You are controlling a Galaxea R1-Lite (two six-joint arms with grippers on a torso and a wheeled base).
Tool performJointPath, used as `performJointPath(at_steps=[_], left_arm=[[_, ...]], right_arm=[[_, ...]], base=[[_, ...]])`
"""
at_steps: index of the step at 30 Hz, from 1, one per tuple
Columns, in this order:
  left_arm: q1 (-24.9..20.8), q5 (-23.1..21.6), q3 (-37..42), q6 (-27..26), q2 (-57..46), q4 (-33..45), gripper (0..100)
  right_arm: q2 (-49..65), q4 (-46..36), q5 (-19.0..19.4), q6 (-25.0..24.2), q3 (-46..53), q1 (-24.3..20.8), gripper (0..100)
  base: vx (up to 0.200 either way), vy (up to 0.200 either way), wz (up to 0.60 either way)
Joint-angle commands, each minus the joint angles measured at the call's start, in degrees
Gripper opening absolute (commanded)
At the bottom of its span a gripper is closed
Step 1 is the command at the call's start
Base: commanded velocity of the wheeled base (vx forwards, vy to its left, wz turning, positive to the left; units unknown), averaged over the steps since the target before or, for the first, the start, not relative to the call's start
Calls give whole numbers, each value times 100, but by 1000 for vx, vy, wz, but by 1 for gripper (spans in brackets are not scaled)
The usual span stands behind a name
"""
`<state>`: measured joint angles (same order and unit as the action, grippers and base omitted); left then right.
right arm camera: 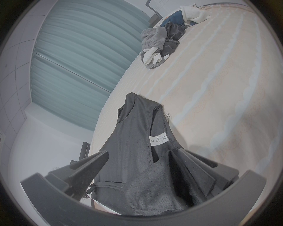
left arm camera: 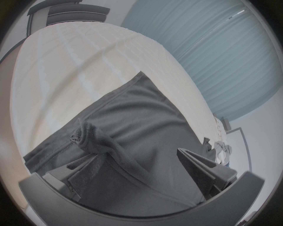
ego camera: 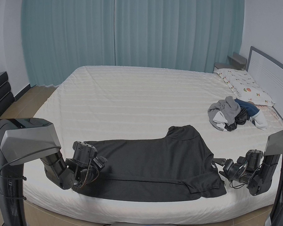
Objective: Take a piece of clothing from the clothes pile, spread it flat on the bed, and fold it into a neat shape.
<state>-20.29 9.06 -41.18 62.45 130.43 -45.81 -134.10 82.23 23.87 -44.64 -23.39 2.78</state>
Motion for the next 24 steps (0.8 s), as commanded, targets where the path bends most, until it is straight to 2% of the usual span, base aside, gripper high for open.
performJointPath(at_steps=[1,4,5,8,13,20,24], left_arm=[[253,35,-303,74,176,-24,100],[315,26,-320,224,141,-24,100],[394,8,-364,505,35,-42,100],[499,-9,-417,681,-17,-191,100],[763,8,-435,751,106,-771,100],[912,-62,-312,751,-9,-806,100],[1044,-308,-294,681,-70,-763,100]], right_arm=[[-46,13,-5,-1,1,-32,100],[-64,22,-5,8,1,-41,100],[-82,66,-5,8,1,-41,100],[-82,83,-5,17,10,-41,100],[-82,92,-5,8,28,-41,100],[-64,92,-5,8,37,-32,100],[-46,92,-5,8,37,-32,100]], base=[[0,0,0],[0,0,0],[0,0,0],[0,0,0],[0,0,0],[0,0,0],[0,0,0]])
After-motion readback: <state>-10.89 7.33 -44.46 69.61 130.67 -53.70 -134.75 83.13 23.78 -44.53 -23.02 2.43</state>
